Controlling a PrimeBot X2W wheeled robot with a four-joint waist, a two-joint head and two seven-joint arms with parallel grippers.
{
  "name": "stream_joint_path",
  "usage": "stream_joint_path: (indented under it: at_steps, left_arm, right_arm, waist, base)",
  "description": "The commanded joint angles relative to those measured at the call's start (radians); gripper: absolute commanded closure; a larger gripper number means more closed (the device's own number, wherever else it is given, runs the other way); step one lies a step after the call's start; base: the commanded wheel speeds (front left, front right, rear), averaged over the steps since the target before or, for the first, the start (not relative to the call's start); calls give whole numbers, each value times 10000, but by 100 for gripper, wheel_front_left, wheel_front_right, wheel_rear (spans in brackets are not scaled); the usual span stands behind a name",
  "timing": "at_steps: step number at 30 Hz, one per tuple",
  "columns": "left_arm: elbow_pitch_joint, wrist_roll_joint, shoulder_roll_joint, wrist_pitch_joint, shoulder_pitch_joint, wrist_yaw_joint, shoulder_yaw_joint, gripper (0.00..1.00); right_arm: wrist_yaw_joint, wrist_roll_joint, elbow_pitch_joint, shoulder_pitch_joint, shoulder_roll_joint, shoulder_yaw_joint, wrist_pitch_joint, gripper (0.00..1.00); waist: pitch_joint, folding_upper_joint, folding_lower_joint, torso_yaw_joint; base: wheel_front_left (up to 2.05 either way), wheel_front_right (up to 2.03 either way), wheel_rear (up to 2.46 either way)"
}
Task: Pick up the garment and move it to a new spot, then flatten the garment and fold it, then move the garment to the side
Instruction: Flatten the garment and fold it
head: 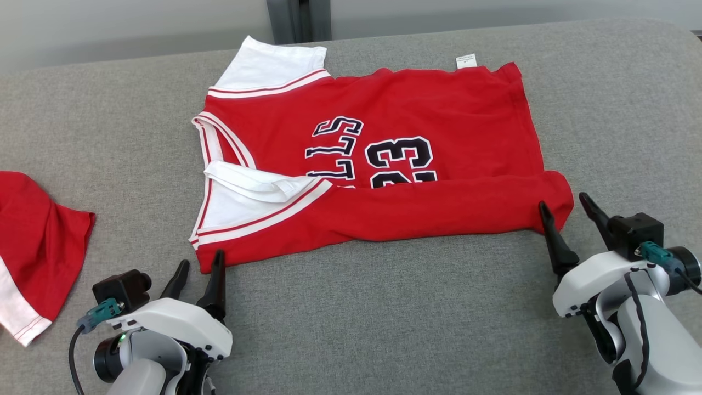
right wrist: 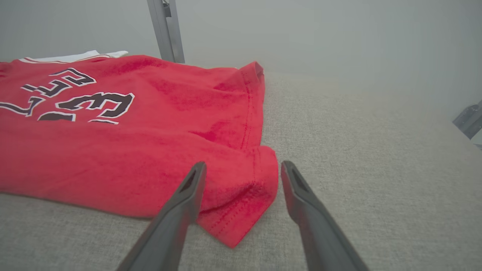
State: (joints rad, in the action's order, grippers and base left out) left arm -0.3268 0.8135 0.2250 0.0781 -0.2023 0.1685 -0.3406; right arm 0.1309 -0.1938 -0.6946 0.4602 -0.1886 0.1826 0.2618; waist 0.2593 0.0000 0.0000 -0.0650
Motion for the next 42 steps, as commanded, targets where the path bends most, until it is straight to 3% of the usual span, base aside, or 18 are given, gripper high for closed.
stream_joint_path:
  at_steps: [1,2,3,5,6,12,16,22,27,28,29,30,40,42]
  left_arm:
    - [-46,47,101,-87,27,107,27,0]
    - [-94,47,111,-132,-25,143,30,0]
    - [-143,58,122,-168,-65,147,27,33]
    - [-240,114,91,-238,-132,80,11,85]
    - [-282,134,88,-251,-154,37,-6,100]
    - [-484,-21,112,-259,-222,-296,-315,100]
    - [-462,-342,151,32,-284,-294,-514,100]
    - [-413,-514,202,326,-243,-288,-600,100]
    - [-438,-394,206,366,-118,-352,-576,100]
    - [-441,-366,214,375,-96,-359,-564,100]
    - [-427,-346,238,384,-85,-359,-550,100]
    - [-402,-348,258,399,-80,-353,-545,100]
    - [90,-487,572,334,223,-311,-633,100]
    - [738,-543,799,176,700,-187,-723,100]
  right_arm:
    - [-3,-87,-104,-56,8,67,63,0]
    - [-3,-61,-168,-4,15,108,63,0]
    - [-3,-35,-233,57,23,157,63,0]
    - [-3,-71,-396,175,45,234,63,0]
    - [-3,-96,-523,226,65,280,63,0]
    - [-3,-682,-1270,581,230,501,62,0]
    - [-3,-1149,-1758,651,302,495,48,0]
    - [-3,-1741,-1416,208,279,-191,42,0]
    - [-3,-2416,-1717,126,398,352,40,0]
    - [-1,-2584,-1823,157,414,549,22,50]
    - [-1,-2712,-1914,209,367,765,-7,94]
    - [-1,-2826,-2002,257,298,942,-16,100]
    - [-15,-3892,-1901,197,-658,1954,-2,100]
    - [-15,-4447,-1356,-18,-1241,2412,-161,100]
  waist:
    - [35,0,0,6]
    - [46,0,0,4]
    - [52,0,0,-8]
    - [72,0,0,-28]
    - [84,0,0,-38]
    - [116,0,0,-15]
    - [142,0,0,117]
    - [116,0,0,300]
    - [47,0,0,266]
    - [20,0,0,251]
    - [16,0,0,248]
    - [13,0,0,254]
    - [-149,0,0,305]
    - [-265,0,0,273]
  base:
    - [0,0,0]
    - [0,0,0]
    - [0,0,0]
    - [0,0,0]
    - [0,0,0]
    - [0,0,0]
    - [0,0,0]
    - [0,0,0]
    - [0,0,0]
    - [0,0,0]
    - [0,0,0]
    - [0,0,0]
    - [0,0,0]
    - [0,0,0]
